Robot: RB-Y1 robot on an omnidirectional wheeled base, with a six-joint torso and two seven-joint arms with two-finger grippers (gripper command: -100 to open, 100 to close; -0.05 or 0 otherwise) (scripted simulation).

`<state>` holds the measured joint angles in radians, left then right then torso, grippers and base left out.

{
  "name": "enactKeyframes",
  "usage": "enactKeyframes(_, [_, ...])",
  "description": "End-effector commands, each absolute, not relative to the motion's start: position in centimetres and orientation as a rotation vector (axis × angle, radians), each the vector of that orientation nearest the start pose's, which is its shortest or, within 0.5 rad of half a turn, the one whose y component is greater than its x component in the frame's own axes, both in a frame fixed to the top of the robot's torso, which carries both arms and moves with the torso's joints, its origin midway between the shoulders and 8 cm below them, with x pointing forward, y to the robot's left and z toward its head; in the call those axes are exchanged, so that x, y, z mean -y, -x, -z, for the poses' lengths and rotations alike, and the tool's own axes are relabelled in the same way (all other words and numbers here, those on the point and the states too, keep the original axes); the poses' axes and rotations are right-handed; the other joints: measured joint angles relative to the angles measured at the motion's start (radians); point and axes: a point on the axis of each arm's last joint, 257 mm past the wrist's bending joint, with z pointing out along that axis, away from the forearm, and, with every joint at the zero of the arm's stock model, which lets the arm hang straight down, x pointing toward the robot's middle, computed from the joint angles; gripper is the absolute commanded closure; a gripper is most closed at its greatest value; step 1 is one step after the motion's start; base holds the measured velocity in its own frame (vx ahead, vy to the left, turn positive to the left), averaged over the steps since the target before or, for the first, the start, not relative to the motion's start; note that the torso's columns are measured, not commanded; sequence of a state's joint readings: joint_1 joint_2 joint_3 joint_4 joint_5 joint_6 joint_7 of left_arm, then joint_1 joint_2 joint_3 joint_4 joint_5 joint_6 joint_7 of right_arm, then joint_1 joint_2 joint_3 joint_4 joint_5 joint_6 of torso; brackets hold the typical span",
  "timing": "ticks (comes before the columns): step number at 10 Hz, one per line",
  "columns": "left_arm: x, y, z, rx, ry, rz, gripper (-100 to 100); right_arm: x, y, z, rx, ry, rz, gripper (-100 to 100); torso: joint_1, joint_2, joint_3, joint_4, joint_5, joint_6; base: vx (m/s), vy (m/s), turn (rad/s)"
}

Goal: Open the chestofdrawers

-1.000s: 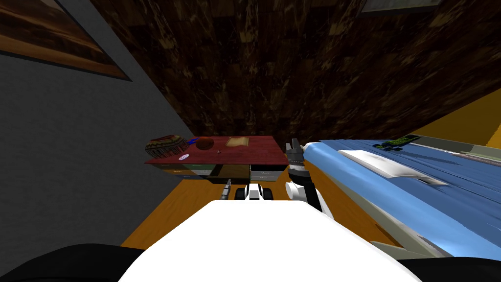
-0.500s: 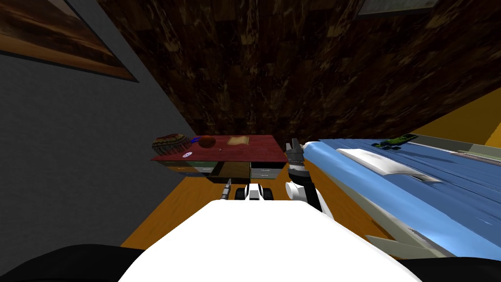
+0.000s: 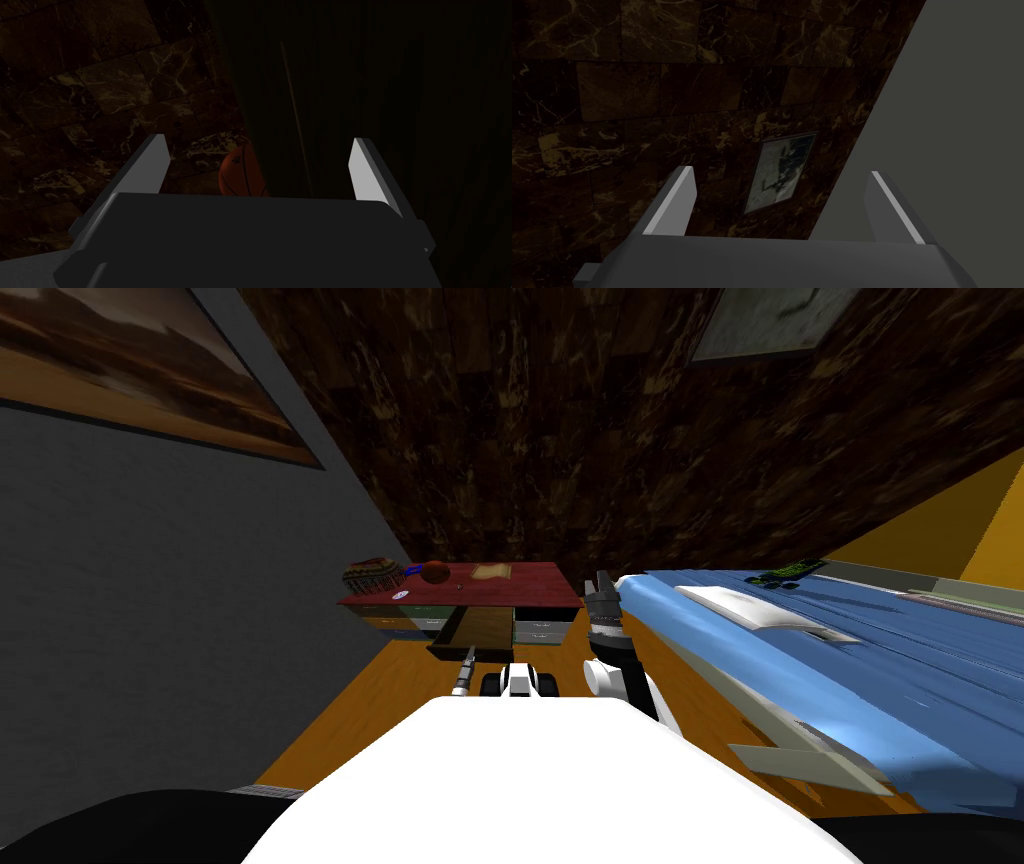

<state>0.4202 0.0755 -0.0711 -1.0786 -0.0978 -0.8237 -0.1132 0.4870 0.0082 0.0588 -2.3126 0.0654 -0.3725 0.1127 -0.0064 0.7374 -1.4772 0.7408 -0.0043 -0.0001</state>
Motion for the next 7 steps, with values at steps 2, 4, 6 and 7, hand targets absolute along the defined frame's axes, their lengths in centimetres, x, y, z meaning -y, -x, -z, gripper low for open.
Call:
enactKeyframes(2, [-25.8, -30.8, 41.3, -1.386, 1.07, 1.01, -100, 25.5, -36.2, -1.8, -0.731, -0.649, -1.198, 0, 0.005, -0.008, -0.005, -0.004, 0.003, 0.0, 0.043, -0.016, -0.016])
enactKeyframes(4, [-26.0, -30.7, 40.8, -1.384, 1.073, 1.009, -100, 25.5, -36.2, -1.8, -0.731, -0.649, -1.198, 0, 0.004, 0.002, 0.001, 0.0, 0.002, 0.0, 0.031, -0.011, -0.012])
enactKeyframes(6, [-26.5, -30.3, 40.0, -1.384, 1.082, 1.006, -100, 25.5, -36.2, -1.8, -0.731, -0.649, -1.198, 0, 0.001, 0.008, 0.004, 0.003, -0.001, -0.001, 0.004, -0.003, -0.026])
enactKeyframes(7, [-26.5, -30.4, 39.8, -1.38, 1.077, 1.009, -100, 25.5, -36.2, -1.8, -0.731, -0.649, -1.198, 0, -0.003, 0.009, 0.005, 0.004, -0.004, -0.005, 0.0, -0.001, -0.012])
